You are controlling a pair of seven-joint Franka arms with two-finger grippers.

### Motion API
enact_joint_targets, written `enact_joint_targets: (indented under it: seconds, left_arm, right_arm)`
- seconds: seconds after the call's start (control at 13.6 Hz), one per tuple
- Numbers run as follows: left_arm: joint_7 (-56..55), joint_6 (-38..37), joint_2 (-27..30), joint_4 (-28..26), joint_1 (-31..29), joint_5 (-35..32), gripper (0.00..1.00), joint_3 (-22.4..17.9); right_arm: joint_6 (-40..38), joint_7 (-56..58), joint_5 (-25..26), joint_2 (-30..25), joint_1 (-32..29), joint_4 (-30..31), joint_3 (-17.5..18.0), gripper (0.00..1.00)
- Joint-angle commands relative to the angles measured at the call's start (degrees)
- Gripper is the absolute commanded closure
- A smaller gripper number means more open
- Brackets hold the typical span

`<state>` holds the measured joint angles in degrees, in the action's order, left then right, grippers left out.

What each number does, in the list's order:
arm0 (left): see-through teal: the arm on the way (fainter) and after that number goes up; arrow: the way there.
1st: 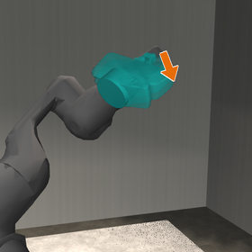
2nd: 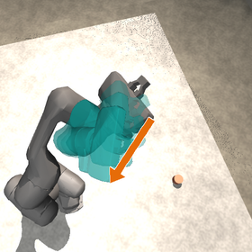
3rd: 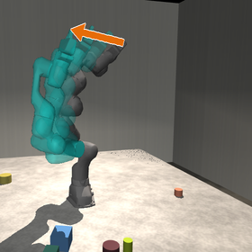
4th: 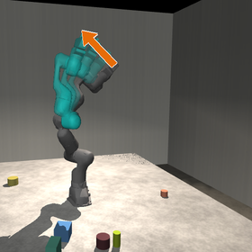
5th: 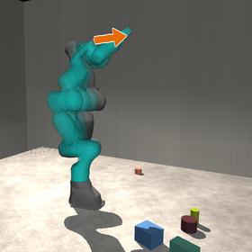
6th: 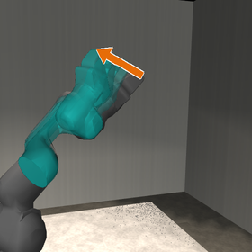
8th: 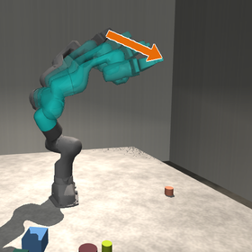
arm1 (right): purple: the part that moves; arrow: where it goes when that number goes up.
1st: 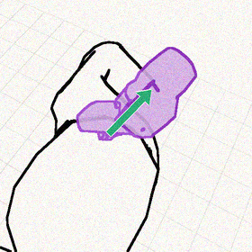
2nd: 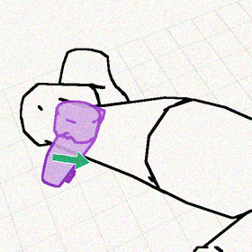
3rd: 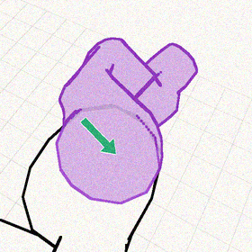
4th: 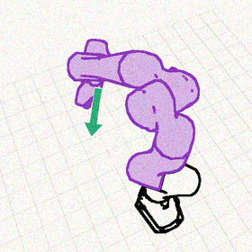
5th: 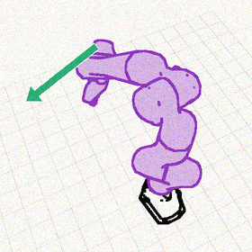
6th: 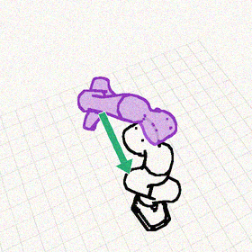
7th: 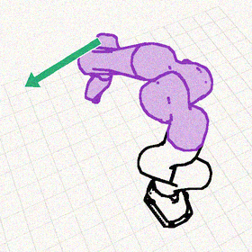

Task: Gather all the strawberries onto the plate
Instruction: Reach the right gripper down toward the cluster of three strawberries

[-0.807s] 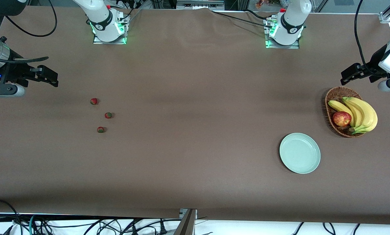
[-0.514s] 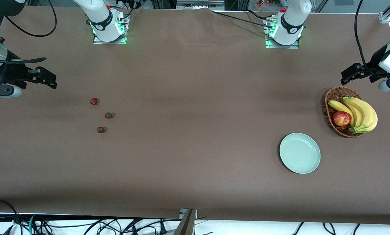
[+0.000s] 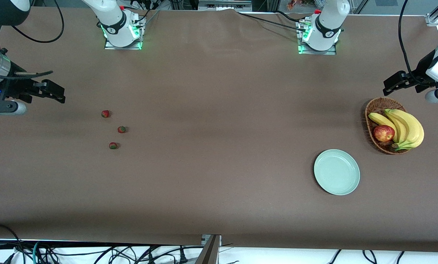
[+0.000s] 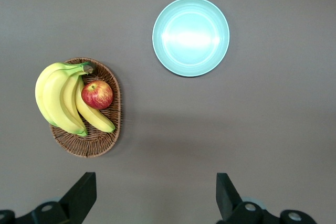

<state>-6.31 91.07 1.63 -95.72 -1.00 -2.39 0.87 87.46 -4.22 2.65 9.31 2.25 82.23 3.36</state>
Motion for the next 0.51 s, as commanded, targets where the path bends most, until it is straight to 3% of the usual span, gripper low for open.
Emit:
enact_joint_targets:
  seconds: [0.0,0.44]
  left_arm:
    - [0.4,-0.8,-0.3,1.3,-0.1,-1.1,0.0,-0.1]
    - [0.5,-1.5,-0.7,1.3,0.1,-1.2,0.0,0.3]
  right_arm:
    - [0.8,-0.5,-0.2,0.4,-0.2,0.5,0.2,0.0]
    - [3.2,0.2,0.1,7.0,0.4,0.4,0.3,0.0]
